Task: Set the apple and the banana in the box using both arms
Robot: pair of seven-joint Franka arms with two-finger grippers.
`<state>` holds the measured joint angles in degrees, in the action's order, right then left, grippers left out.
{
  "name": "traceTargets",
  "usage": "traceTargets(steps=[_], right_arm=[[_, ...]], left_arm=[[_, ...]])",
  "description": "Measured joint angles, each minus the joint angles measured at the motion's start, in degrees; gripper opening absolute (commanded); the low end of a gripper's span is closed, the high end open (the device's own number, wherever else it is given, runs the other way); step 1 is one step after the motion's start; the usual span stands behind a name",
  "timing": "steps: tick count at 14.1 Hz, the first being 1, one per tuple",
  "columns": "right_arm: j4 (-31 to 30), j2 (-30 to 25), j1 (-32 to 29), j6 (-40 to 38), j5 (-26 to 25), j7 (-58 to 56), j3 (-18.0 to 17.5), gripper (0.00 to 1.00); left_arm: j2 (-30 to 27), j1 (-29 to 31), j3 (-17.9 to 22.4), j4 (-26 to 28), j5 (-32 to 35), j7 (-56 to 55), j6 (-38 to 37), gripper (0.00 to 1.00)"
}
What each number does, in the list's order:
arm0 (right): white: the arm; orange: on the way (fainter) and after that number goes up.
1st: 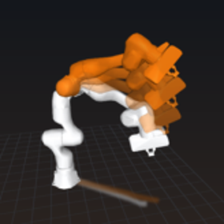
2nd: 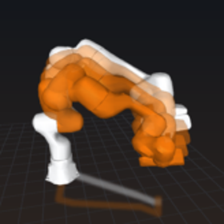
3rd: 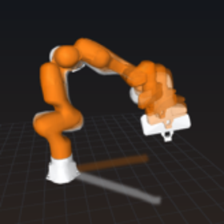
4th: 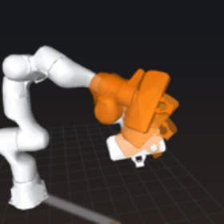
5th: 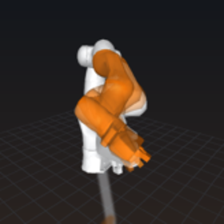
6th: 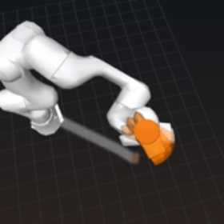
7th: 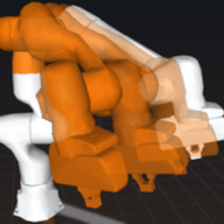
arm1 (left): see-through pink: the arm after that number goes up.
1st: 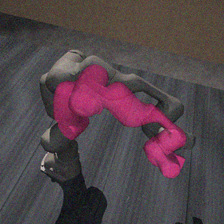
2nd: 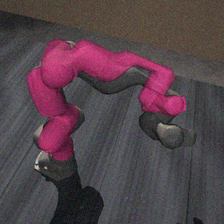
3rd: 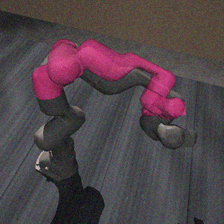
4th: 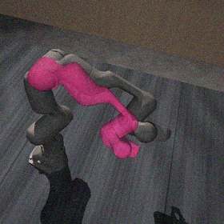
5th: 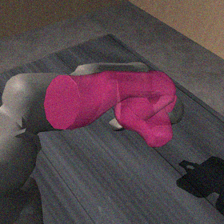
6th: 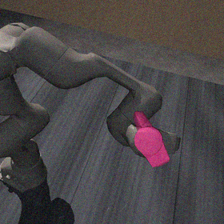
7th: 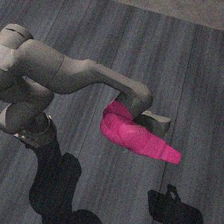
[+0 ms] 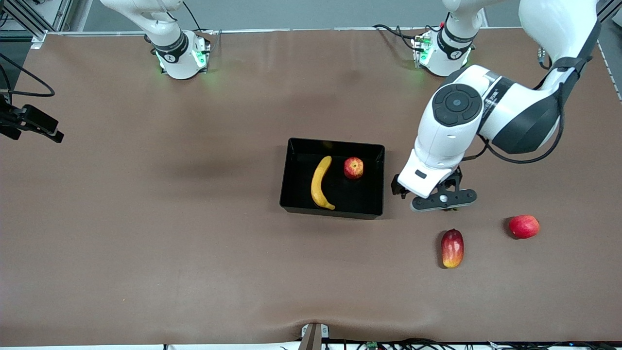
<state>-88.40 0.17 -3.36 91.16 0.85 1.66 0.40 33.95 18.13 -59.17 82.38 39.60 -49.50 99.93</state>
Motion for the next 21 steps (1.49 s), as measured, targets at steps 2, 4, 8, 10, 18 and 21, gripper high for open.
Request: traceTargets(steps=[2, 4, 8, 10, 18, 21], right_arm=[[0.0, 0.0, 0.0, 0.0, 0.0, 0.0, 0.0, 1.00], [0.0, 0.0, 0.0, 0.0, 0.0, 0.0, 0.0, 1.00], [0.0, 0.0, 0.0, -0.1, 0.0, 0.0, 0.0, 1.00], [0.0, 0.0, 0.0, -0.1, 0.0, 0.0, 0.0, 1.00], [0.0, 0.0, 0.0, -0.1, 0.0, 0.0, -0.1, 1.00], [0.0, 0.0, 0.0, -0.1, 0.0, 0.0, -0.1, 1.00]], left_arm=[[-0.3, 0.2, 0.0, -0.9, -0.8, 0.0, -0.1, 1.00], [-0.4, 0.6, 0.0, -1.5, -1.0, 0.2, -0.1, 1.00], [-3.4, -1.5, 5.8, -2.6, -5.3, 8.4, -0.2, 1.00], [-7.6, -7.0, 16.7, -2.9, -12.6, 14.1, -0.2, 1.00], [-23.0, -18.2, 46.4, -1.9, -32.5, 36.8, -7.2, 1.00], [-27.8, -21.7, 52.6, 1.9, -34.4, 38.9, -8.4, 1.00]])
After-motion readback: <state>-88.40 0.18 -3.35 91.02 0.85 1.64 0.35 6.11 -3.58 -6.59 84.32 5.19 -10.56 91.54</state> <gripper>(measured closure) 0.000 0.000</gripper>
